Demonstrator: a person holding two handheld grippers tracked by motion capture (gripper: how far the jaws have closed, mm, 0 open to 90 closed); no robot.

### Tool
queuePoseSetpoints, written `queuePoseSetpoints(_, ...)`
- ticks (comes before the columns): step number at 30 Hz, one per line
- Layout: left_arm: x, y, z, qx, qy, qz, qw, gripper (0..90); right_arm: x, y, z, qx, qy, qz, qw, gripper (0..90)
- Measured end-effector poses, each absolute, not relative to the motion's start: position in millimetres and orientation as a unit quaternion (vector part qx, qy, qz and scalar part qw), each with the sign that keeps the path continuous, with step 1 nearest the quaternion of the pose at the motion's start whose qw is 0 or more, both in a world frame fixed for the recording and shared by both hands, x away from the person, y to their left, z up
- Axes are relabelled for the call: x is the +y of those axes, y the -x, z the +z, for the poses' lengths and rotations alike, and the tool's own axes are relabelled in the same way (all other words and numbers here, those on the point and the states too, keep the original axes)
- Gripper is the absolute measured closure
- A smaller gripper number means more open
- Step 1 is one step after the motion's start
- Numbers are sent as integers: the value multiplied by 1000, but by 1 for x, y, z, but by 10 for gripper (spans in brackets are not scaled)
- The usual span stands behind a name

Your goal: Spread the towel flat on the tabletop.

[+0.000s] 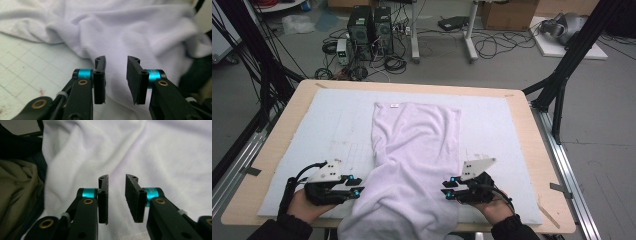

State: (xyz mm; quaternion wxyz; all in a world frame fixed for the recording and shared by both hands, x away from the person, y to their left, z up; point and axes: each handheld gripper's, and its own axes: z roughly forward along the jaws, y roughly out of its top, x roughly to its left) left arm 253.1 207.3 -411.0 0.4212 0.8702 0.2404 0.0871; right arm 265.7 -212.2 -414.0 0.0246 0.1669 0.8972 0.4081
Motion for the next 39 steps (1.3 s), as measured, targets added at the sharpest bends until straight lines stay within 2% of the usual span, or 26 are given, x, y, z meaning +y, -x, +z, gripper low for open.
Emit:
queuePoseSetpoints(2,202,-262,-418,251,-873,80,411,620,-205,-273,-427,906,-169,388,17,673)
queuePoseSetpoints(4,195,-267,-426,248,-879,68,402,619,-197,-278,-437,917,-168,362,8,680)
queuePoseSetpoints(5,190,-268,-429,246,-881,58,399,642,-195,-278,-438,915,-166,368,14,716)
queuePoseSetpoints(8,179,-270,-437,227,-893,43,386,841,-195,-281,-438,915,-169,365,13,850)
queuePoseSetpoints(10,177,-269,-434,227,-892,48,387,856,-196,-282,-438,916,-164,365,10,876)
queuePoseSetpoints(19,168,-266,-411,227,-869,64,435,859,-215,-275,-428,911,-172,373,32,879)
queuePoseSetpoints(25,152,-266,-426,209,-881,10,423,827,-219,-275,-435,912,-179,367,27,879)
queuePoseSetpoints(28,160,-267,-423,211,-878,16,429,786,-221,-274,-433,913,-178,365,31,879)
queuePoseSetpoints(34,191,-275,-414,241,-865,48,436,784,-235,-273,-432,911,-186,366,31,884)
queuePoseSetpoints(39,197,-285,-422,259,-862,51,432,795,-240,-273,-435,911,-195,362,33,895)
